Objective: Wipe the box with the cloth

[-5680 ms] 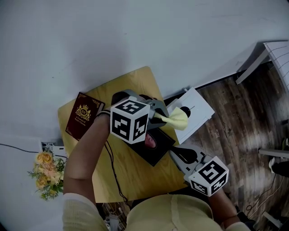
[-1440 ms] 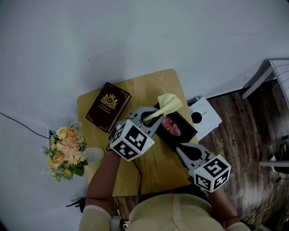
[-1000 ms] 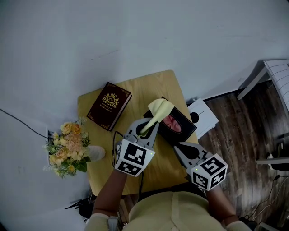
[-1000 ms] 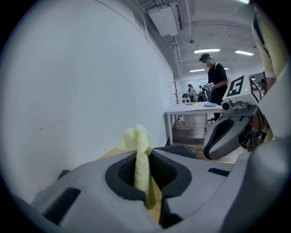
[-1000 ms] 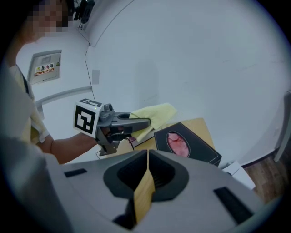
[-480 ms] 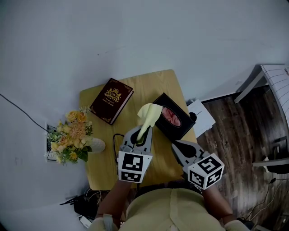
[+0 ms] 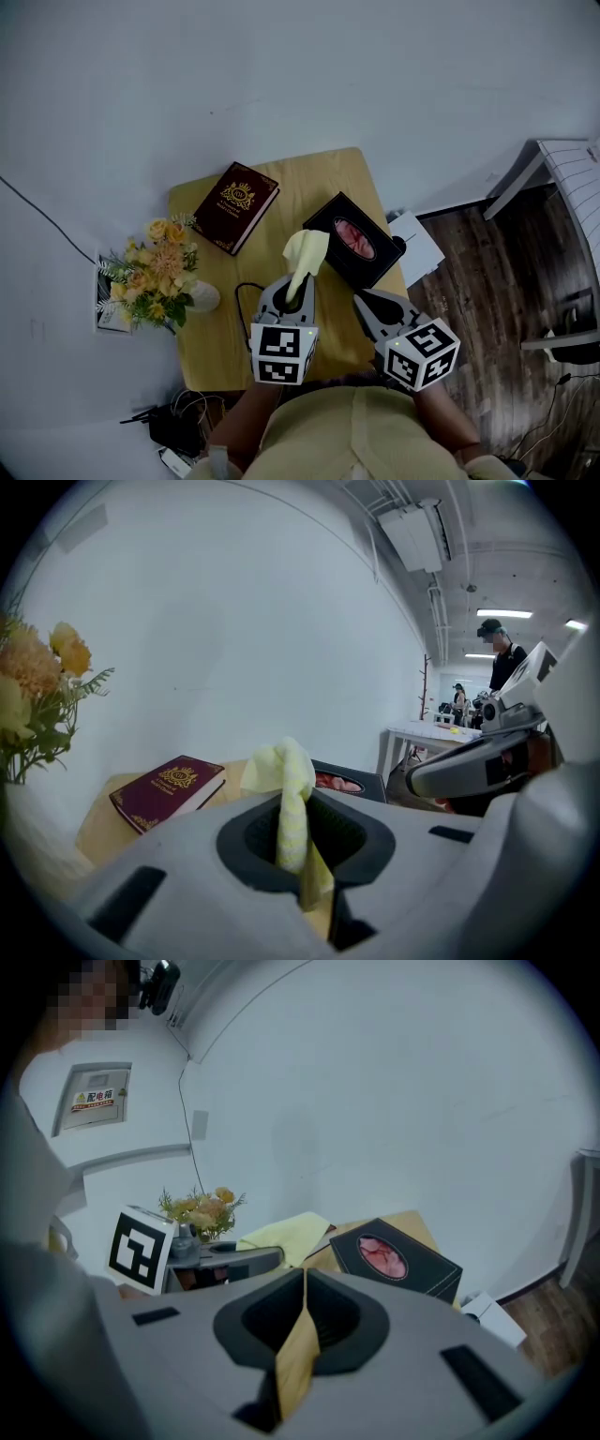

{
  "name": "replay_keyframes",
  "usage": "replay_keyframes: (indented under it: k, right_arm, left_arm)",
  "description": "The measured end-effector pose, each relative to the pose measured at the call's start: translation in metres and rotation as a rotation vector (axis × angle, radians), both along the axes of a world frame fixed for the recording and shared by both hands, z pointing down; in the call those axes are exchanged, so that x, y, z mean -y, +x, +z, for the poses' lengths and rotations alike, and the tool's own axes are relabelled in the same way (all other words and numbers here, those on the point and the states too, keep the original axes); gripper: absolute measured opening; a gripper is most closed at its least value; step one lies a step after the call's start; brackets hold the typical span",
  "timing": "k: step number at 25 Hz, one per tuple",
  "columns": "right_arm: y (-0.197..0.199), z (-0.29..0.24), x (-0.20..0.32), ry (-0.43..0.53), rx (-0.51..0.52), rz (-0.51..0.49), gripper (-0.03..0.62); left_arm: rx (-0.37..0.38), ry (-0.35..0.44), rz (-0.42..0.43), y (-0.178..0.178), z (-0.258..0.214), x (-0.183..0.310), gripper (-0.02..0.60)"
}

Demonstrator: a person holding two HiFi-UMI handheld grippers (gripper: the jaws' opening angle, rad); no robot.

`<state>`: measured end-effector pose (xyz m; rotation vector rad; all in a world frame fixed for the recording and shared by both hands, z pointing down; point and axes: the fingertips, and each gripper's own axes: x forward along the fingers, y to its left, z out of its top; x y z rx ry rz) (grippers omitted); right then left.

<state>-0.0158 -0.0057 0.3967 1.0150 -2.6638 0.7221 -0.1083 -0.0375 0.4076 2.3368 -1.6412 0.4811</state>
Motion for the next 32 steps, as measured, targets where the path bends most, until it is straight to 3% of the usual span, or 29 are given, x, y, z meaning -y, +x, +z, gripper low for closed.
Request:
replay_keyframes:
  k: [6,32]
  right_arm:
    - [-0.004,0.001,-0.002,0.007,-0.007,0.022,0.031]
    - [-0.006,0.019,-0.003,0.008,-0.096,0.033,0.029]
  left_arm:
    - [-0.035,-0.022,-0.061,-0.009,0.014,-0.017,0.035]
    - [-0.022,-0.057,-0.06,-0.006,0.026,-0.027,0.035]
